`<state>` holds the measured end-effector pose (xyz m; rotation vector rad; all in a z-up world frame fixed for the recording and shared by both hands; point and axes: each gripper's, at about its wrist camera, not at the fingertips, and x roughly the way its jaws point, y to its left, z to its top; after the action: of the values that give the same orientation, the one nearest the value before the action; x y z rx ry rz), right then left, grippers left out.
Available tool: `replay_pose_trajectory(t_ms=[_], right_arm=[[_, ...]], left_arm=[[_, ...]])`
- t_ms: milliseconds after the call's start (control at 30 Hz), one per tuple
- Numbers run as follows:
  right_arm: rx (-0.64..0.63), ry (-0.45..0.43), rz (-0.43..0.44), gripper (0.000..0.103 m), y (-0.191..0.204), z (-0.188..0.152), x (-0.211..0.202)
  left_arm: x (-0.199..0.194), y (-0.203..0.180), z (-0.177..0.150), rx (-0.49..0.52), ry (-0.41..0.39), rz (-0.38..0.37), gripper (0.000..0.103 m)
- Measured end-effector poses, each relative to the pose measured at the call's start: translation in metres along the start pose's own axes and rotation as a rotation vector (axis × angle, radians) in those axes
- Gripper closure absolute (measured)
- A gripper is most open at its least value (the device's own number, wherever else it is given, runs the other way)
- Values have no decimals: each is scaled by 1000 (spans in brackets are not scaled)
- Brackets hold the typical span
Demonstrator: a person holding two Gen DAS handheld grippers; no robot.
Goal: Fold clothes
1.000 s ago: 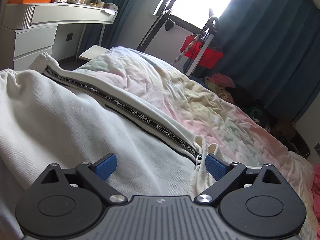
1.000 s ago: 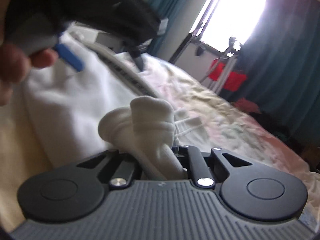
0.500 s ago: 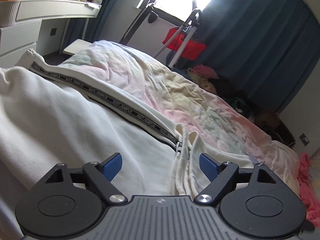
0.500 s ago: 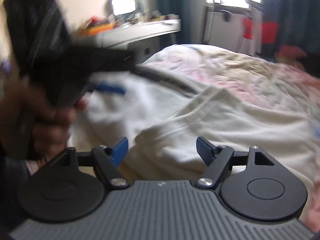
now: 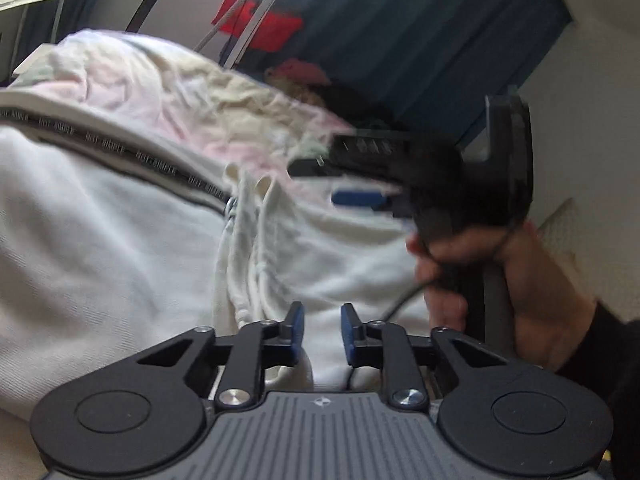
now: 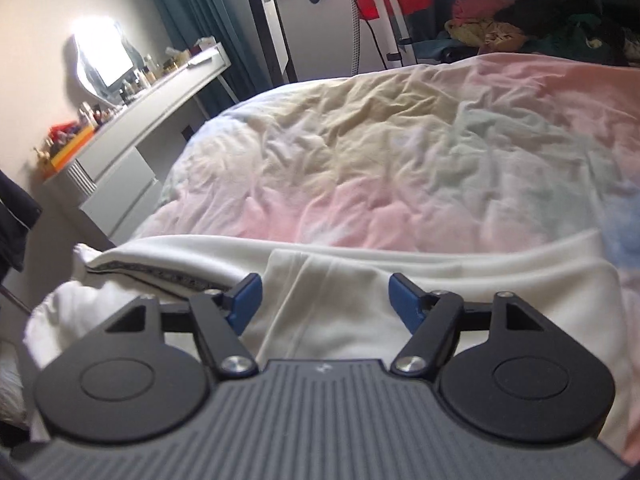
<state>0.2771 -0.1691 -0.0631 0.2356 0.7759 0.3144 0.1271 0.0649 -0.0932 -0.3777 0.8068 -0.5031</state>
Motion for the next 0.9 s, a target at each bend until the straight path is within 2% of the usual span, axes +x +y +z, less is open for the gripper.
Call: replay_pose_trajectory(t_ms=[33, 133, 200, 300, 433, 533, 600, 667, 800, 833, 900], right_arm=[[-10, -6, -3, 36, 3, -1, 2], [-41, -25, -11, 49, 12, -5, 8], [-62, -37, -16, 73, 18, -8, 12], [-92, -55, -24, 87, 28, -11, 17], [-133, -80, -35, 91, 40, -17, 25], [-164, -98, -43, 94, 49, -20, 31], [-139, -72, -53, 95, 44, -24, 45], [-101, -52, -53, 95, 35, -28, 58], [-39, -72, -22, 93, 25, -29, 57], [-34, -76, -26, 93, 25, -27, 52], [-33, -87, -43, 92, 25, -23, 37]], left_arm=[[6, 2, -2, -2, 21, 16, 92], [14, 1, -7, 20, 39, 36, 96], [16, 1, -8, 34, 38, 35, 103], [10, -1, -9, 42, 14, 40, 103], [-17, -3, -8, 36, -54, 19, 103], [-13, 6, -12, 27, -14, 59, 103], [-6, 7, -13, 27, 8, 79, 103], [-2, 5, -13, 51, 9, 91, 103], [0, 3, -11, 67, -11, 90, 102], [0, 2, -11, 72, -16, 91, 101], [-8, -8, -10, 118, -37, 122, 89]])
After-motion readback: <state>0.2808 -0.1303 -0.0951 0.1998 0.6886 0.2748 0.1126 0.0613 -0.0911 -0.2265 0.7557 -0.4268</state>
